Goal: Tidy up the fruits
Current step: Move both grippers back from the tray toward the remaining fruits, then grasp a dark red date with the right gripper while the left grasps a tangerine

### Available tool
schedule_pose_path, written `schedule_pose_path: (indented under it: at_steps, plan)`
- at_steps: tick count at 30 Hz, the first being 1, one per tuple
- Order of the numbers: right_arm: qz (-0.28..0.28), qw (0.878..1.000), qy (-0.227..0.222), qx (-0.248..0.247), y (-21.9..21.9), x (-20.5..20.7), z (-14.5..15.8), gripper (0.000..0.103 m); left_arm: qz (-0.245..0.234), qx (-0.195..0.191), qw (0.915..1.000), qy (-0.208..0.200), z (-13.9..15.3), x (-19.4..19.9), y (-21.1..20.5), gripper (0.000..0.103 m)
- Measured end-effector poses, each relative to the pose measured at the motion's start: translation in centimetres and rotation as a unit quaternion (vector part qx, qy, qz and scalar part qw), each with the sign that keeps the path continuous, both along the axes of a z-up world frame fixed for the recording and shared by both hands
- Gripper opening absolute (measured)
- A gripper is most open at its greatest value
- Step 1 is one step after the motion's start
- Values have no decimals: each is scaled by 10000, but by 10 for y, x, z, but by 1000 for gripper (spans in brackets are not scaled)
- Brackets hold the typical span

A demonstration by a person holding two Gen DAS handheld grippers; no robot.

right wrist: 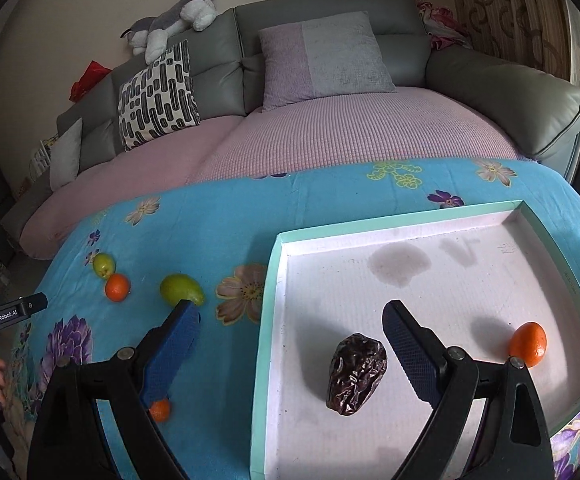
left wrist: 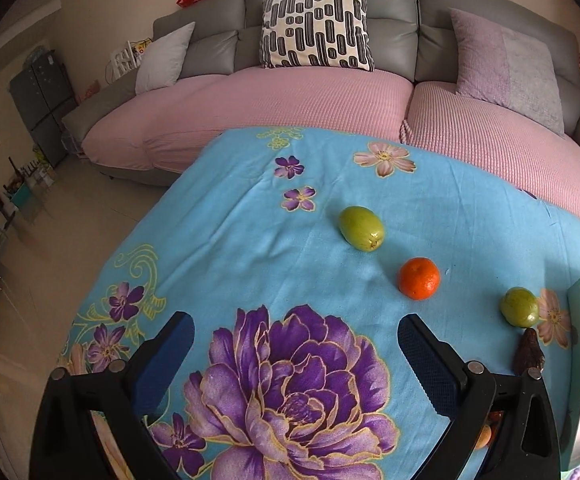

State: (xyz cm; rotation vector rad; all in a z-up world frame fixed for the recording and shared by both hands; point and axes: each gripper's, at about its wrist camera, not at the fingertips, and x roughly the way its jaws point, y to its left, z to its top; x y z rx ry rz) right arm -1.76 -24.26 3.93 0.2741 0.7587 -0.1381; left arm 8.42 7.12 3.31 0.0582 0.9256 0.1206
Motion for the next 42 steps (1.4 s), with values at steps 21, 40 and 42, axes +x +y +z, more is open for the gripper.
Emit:
schedule_pose_path:
  at_steps: [21,40,42]
  plan:
    - [525,9980,-309,-186,54,19,4,94,-283,-979,9938,-443,14,6,4,103]
    - [681,9972,285,111,69,50,-24,69,-811,-1610,9836,-93,-14,49,-37,94]
    - [755,9962,429,117,75,55,-33,68,-847,-1557,9842,51,-27,56,-44,93]
